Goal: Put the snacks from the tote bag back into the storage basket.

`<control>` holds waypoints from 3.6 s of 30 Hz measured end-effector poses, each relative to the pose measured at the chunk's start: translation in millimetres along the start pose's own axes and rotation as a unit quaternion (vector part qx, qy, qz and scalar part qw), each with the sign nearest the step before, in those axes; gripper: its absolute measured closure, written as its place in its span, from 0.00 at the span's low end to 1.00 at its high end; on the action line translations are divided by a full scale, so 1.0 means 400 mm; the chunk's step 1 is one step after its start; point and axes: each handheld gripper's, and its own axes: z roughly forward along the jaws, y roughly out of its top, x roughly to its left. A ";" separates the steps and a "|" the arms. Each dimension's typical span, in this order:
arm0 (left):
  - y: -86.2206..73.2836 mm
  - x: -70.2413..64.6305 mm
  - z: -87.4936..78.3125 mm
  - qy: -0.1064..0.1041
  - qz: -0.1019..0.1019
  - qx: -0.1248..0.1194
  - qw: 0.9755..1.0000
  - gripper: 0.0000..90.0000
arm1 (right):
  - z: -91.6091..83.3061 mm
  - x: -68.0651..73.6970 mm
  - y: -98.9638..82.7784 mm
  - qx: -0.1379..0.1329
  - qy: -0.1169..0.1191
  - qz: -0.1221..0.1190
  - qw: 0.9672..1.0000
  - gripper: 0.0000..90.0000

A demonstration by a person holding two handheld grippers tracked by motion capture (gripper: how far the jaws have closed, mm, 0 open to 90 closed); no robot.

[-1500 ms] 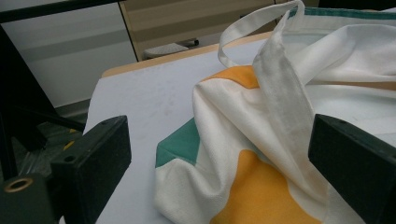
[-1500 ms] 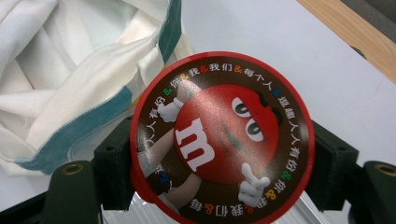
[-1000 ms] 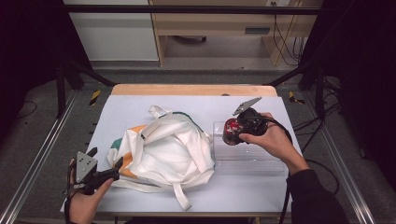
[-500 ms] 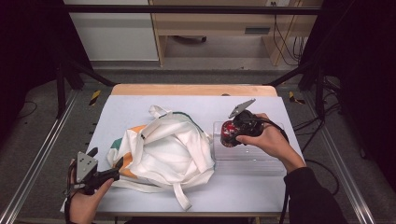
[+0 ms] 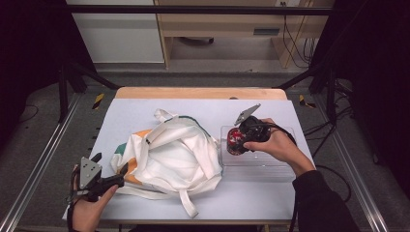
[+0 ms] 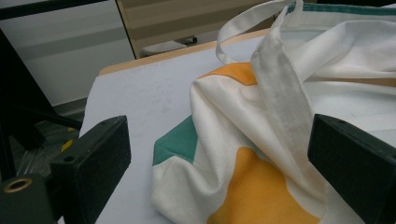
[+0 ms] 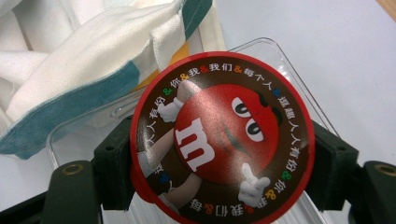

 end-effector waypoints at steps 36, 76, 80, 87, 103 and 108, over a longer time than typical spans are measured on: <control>-0.001 -0.001 0.001 0.000 0.004 0.001 1.000 0.07 | 0.058 0.002 0.000 0.005 0.023 -0.019 1.000 0.29; -0.002 -0.001 0.004 -0.001 0.007 0.006 1.000 0.07 | 0.091 0.003 -0.017 0.008 0.026 -0.008 1.000 0.29; -0.002 -0.002 0.004 -0.002 0.007 0.006 1.000 0.07 | 0.096 0.004 -0.017 0.010 0.025 -0.006 1.000 0.29; -0.002 -0.002 0.004 -0.002 0.007 0.006 1.000 0.07 | 0.102 0.003 -0.020 0.013 0.026 -0.007 1.000 0.29; -0.002 -0.002 0.004 -0.002 0.008 0.006 1.000 0.07 | 0.111 0.002 -0.023 0.019 0.030 -0.006 0.999 0.29; -0.001 -0.002 0.004 -0.002 0.008 0.005 1.000 0.07 | 0.111 0.002 -0.024 0.019 0.030 -0.005 0.999 0.29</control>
